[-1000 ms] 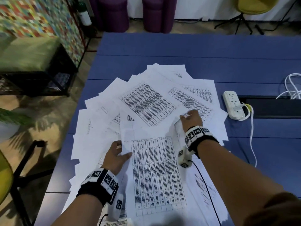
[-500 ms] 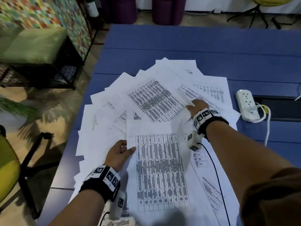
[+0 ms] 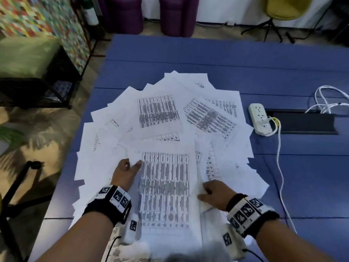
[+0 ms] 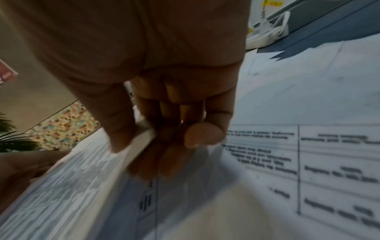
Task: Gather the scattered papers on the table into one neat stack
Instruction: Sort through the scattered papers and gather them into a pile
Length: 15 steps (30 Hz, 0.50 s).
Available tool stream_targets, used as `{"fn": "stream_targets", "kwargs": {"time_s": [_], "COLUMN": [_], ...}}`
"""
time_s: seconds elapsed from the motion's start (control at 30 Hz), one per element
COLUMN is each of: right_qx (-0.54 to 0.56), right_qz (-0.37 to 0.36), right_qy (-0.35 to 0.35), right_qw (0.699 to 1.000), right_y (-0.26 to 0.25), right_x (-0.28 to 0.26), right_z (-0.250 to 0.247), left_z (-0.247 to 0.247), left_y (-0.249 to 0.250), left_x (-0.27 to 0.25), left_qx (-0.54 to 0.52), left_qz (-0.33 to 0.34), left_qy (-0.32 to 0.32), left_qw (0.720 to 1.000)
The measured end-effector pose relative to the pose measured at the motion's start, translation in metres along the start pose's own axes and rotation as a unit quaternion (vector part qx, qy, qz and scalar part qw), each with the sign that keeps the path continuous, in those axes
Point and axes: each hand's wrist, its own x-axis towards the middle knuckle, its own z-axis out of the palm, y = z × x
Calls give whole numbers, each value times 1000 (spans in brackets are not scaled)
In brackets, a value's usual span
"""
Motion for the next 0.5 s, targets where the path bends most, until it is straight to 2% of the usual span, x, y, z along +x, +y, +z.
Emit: {"fn": "stream_targets", "kwargs": {"time_s": [0.07,0.1,0.13,0.2,0.27,0.37,0.5], "right_qx": [-30,-40,-25,35,58,38,-54], "right_qz": [-6,-5,8,56,98,139,172], "right_qy": [-13,26,95,245,324,343,329], "right_qw": [999,999,995,967,939,928,927], "right_y": [1,5,13,28,42,55,70], "right_x": [6,15,26,50,69,90,116], "right_z": [-7,-18,-30,-64,-97,-136,-163], "left_z": [2,4,5,6,7,7,2], "left_y": [3,3,3,2,2,0,-7], "left_x": [-3,-4,-6,-8,-10,-8,2], "left_qx": [19,21,21,5,-8,-36,-38], "left_qz": [18,24,28,33,32,20,5], "left_qy": [9,13,17,28,43,70,94], "left_qw": [1000,999,999,999,999,997,995]}}
